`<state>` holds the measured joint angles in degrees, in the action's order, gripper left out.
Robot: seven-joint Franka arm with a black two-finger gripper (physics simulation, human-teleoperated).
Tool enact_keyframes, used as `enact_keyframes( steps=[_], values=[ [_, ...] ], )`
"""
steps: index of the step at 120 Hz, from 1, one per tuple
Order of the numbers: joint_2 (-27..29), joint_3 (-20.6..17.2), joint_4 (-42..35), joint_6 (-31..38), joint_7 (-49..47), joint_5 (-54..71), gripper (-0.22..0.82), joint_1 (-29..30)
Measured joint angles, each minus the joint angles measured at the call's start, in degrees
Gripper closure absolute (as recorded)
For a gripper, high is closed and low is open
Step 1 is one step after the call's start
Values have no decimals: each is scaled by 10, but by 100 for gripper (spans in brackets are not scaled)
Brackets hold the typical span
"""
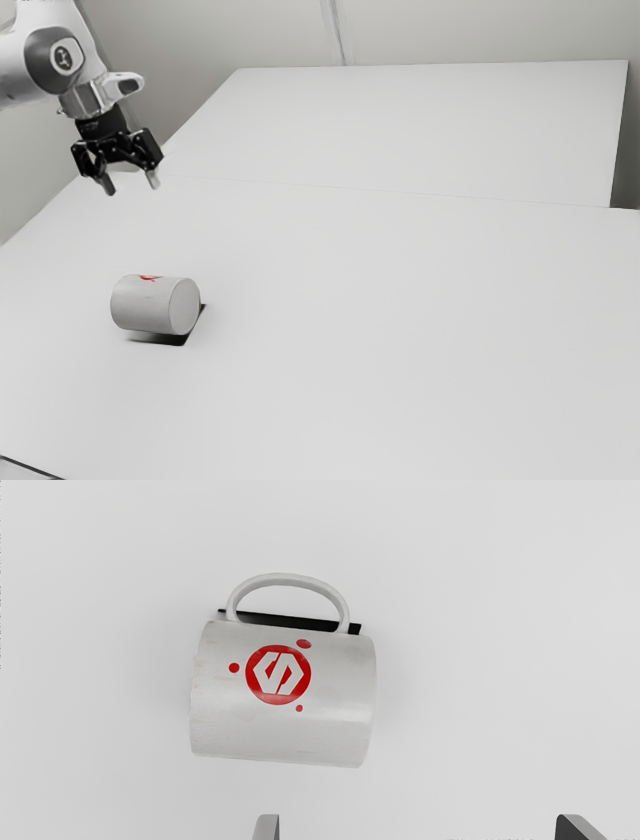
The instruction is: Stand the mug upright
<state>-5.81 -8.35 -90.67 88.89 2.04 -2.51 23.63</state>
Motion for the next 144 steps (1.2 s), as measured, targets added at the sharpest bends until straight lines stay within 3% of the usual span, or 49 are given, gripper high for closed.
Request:
enact_keyframes(
  steps=[72,144],
  values=[
    [2,0,-106,51,98,-54,0,127],
    [-53,-3,-156,136,227,-123,0,186]
  ],
)
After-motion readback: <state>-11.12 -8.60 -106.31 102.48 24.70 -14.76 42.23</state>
